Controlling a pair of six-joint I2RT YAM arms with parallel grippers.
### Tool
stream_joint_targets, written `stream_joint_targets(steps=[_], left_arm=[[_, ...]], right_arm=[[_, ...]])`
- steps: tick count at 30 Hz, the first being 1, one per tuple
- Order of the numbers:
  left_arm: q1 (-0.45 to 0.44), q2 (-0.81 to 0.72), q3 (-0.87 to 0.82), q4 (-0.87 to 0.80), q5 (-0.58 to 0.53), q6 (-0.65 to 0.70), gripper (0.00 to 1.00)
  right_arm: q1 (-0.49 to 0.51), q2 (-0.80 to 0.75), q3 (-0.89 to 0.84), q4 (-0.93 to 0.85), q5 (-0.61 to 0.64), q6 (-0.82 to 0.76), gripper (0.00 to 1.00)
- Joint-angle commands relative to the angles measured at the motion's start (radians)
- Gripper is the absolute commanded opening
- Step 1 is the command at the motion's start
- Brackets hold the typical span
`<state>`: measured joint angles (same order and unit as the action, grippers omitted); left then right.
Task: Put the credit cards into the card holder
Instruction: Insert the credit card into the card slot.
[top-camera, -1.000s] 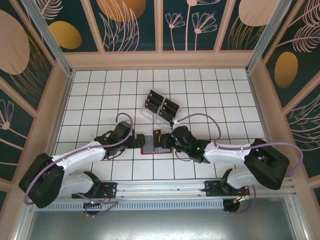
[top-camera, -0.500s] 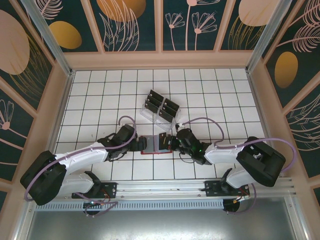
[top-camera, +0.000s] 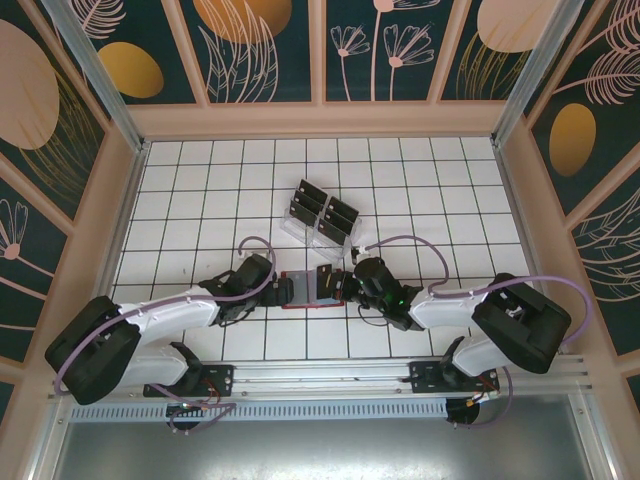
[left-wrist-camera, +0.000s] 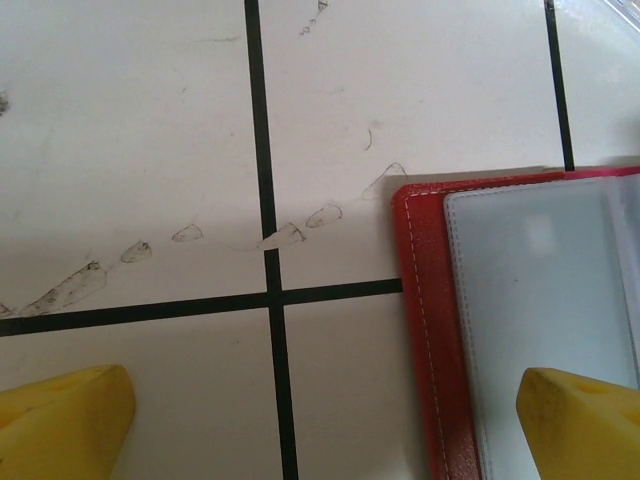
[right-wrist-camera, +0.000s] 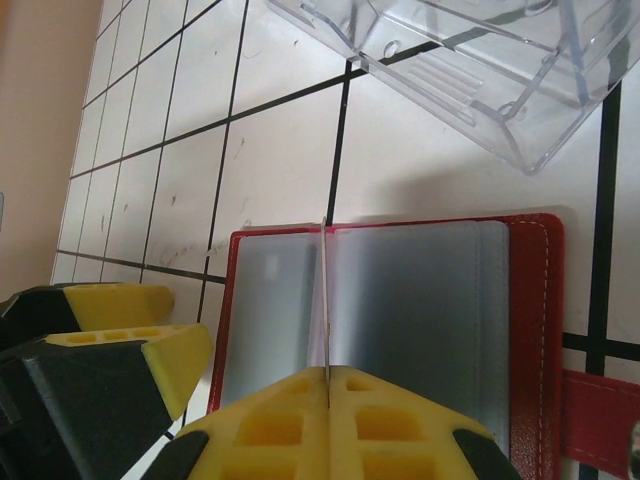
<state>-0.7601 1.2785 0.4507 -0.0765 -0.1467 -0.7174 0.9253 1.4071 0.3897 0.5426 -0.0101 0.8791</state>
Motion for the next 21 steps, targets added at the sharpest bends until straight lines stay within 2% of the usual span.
stream_joint_targets(steps=[1,12,21], left_arm=[[-0.01,0.03,-0.014,0.014,-0.028,-0.011,0.98],[-0.031,0.067,0.001,-0.011,-0.079,-0.007,0.98],[-0.068,0.125,0.047,-0.064,-0.134,-0.003,0.99]], right_arm=[[-0.004,-0.038,-0.014,0.037,-0.005,0.02,0.0],[-0.003,-0.062,-0.024,0.13,-0.01,0.031,0.0],[-0.002,-0.021,-0.075,0.261,0.006,0.064,0.0]])
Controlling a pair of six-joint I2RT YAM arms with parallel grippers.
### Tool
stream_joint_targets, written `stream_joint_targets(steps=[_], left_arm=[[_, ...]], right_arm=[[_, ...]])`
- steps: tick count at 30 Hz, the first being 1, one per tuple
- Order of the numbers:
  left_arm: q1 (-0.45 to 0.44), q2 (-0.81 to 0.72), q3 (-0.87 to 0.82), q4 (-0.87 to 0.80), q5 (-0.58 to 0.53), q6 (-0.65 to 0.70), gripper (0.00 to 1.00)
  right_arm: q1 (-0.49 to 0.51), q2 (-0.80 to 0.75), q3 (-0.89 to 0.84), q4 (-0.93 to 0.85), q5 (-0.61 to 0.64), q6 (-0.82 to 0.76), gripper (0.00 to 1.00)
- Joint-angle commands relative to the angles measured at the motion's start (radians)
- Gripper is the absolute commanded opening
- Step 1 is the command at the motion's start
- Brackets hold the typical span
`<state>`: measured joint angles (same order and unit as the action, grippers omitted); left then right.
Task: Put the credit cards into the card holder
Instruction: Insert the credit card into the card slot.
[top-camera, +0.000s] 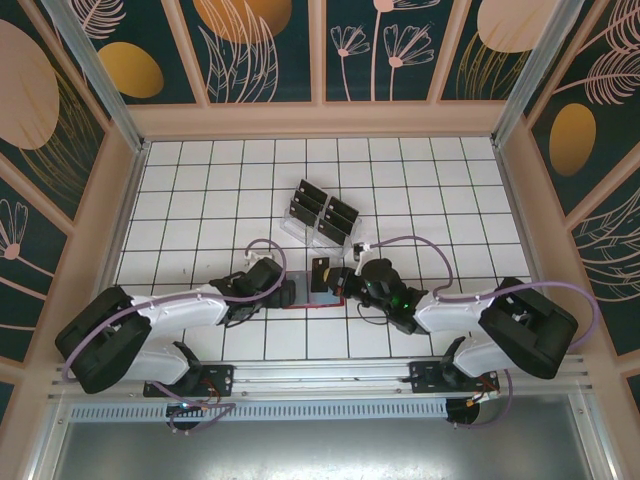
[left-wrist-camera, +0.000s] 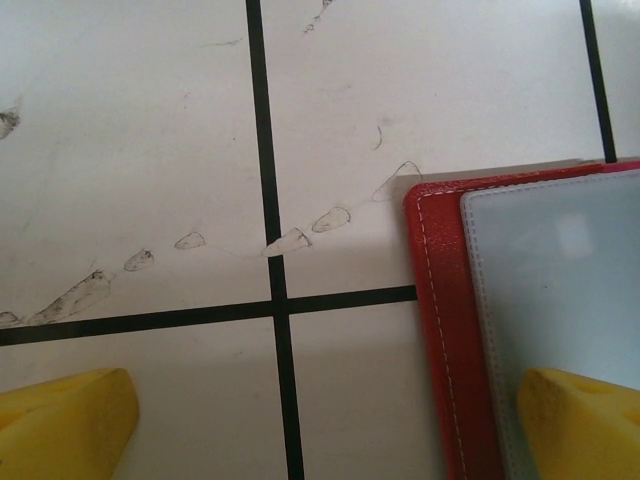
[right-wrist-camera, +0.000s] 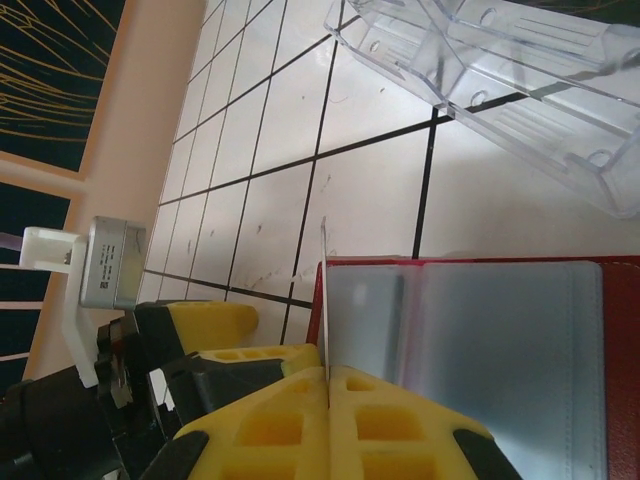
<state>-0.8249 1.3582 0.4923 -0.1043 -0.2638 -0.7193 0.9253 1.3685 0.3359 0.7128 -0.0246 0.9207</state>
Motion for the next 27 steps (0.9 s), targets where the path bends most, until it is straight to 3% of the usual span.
stream_joint_targets(steps=[1,27], left_arm=[[-0.008,0.052,0.007,-0.044,-0.023,-0.004,0.98],[-0.014,0.026,-0.035,-0.06,-0.038,-0.062,0.98]], right_arm=[[0.0,0.023,-0.029,0.107,0.022,0.025,0.0],[0.028,0.26,-0.085,0.45,0.058,0.044,0.0]])
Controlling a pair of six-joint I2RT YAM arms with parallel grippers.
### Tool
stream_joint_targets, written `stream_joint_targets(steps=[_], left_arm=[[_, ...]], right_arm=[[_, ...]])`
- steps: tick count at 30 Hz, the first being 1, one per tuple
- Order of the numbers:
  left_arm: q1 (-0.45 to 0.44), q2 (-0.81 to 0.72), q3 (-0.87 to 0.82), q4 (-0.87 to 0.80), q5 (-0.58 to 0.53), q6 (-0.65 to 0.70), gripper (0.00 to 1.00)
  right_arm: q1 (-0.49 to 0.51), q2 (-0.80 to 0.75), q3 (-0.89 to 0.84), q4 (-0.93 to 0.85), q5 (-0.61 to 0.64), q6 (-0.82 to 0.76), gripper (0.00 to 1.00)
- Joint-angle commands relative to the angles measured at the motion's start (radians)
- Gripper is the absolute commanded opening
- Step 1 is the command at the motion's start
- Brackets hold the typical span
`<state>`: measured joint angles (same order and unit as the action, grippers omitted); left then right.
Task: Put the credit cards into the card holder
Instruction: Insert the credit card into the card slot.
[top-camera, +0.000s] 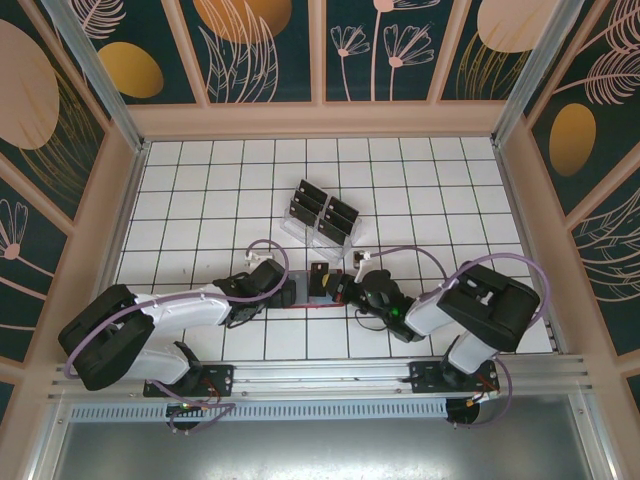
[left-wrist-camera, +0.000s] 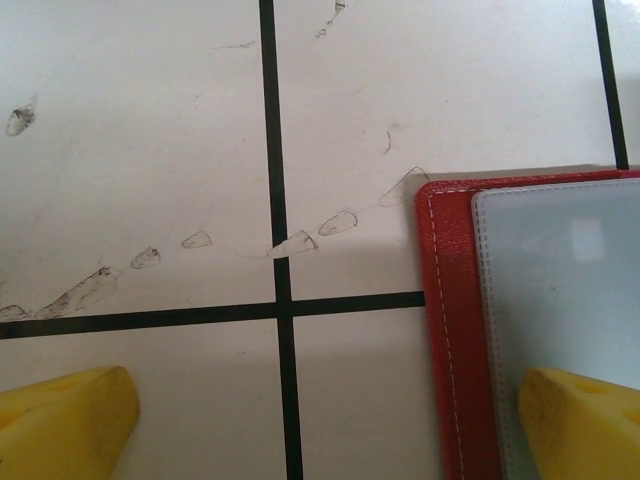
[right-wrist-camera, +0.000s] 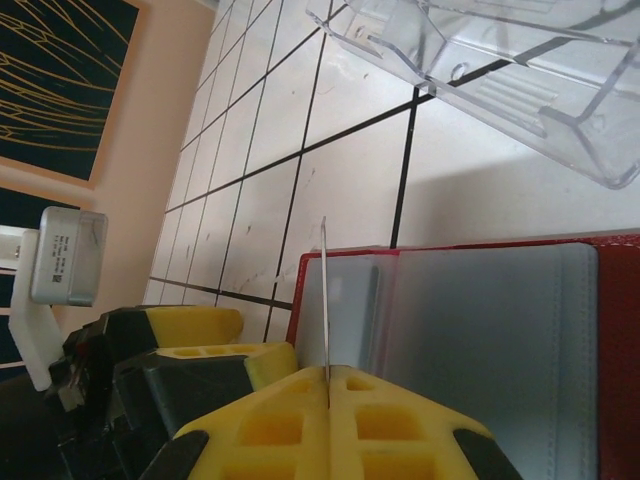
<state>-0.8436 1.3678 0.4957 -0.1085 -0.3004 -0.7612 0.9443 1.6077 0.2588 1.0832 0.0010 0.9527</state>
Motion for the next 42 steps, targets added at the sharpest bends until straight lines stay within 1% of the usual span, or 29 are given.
stream_joint_targets(steps=[1,17,26,35,42], left_arm=[[0.005,0.016,-0.04,-0.054,-0.002,-0.02,0.98],[0.006,0.018,-0.049,-0.048,0.004,-0.02,0.98],[0.005,0.016,-0.049,-0.048,0.004,-0.018,0.98],[0.006,0.01,-0.053,-0.05,0.007,-0.018,0.99],[0.005,0.006,-0.055,-0.048,0.006,-0.019,0.98]], right_arm=[[0.009,0.029,-0.009,0.087,0.032,0.015,0.0],[0.021,0.137,-0.015,0.201,0.019,0.07,0.0],[0.028,0.182,-0.058,0.297,0.018,0.13,0.0],[0.024,0.157,-0.073,0.285,0.034,0.124,0.0],[0.019,0.182,-0.069,0.295,0.032,0.124,0.0]])
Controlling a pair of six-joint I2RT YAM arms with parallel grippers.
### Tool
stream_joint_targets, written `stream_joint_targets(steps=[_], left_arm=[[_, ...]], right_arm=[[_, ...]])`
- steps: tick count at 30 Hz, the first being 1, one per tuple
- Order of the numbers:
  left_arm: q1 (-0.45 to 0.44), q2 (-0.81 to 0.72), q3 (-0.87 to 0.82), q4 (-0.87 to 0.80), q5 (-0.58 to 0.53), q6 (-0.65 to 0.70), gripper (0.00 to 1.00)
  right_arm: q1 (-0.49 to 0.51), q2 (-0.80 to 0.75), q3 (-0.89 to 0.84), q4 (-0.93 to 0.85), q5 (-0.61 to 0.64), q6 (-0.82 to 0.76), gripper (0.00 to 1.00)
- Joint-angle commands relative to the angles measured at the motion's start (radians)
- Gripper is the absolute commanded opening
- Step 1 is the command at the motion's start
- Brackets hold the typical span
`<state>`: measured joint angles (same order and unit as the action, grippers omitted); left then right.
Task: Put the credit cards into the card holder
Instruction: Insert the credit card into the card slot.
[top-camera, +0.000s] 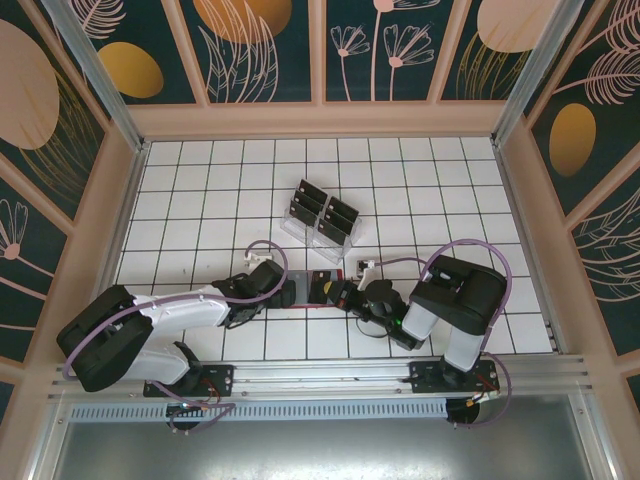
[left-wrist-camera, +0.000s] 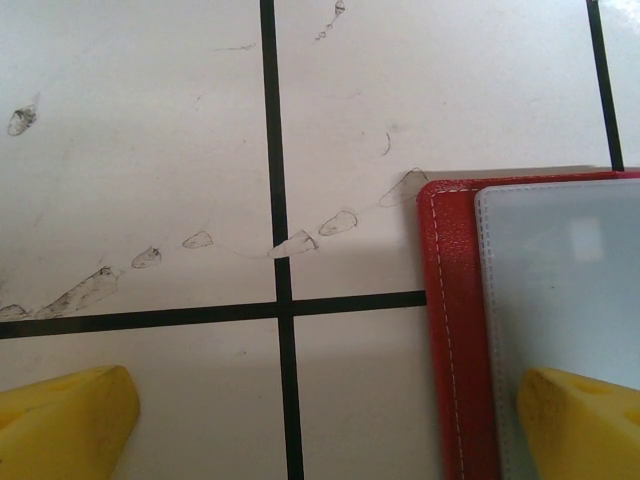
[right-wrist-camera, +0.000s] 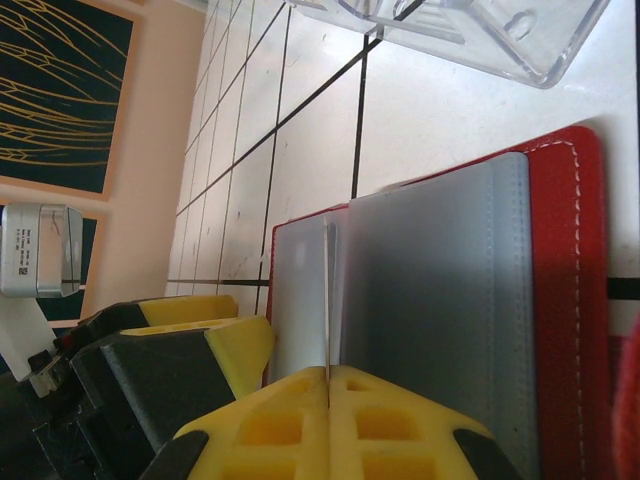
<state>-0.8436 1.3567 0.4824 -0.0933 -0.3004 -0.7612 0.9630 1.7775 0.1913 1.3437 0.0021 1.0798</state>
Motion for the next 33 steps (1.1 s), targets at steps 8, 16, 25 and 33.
stream_joint_targets(steps=[8,16,25,33], left_arm=[[0.005,0.018,-0.042,-0.062,0.008,-0.019,0.99],[0.006,0.015,-0.044,-0.063,0.009,-0.02,0.98],[0.006,0.016,-0.048,-0.06,0.01,-0.021,0.99],[0.006,0.014,-0.051,-0.057,0.012,-0.021,0.98]], right_arm=[[-0.013,0.033,0.008,0.042,0.035,-0.004,0.0],[-0.035,0.046,0.013,0.048,0.029,-0.008,0.0],[-0.042,0.079,0.053,0.044,-0.019,-0.015,0.0],[-0.038,0.097,0.057,0.06,-0.043,-0.008,0.0]])
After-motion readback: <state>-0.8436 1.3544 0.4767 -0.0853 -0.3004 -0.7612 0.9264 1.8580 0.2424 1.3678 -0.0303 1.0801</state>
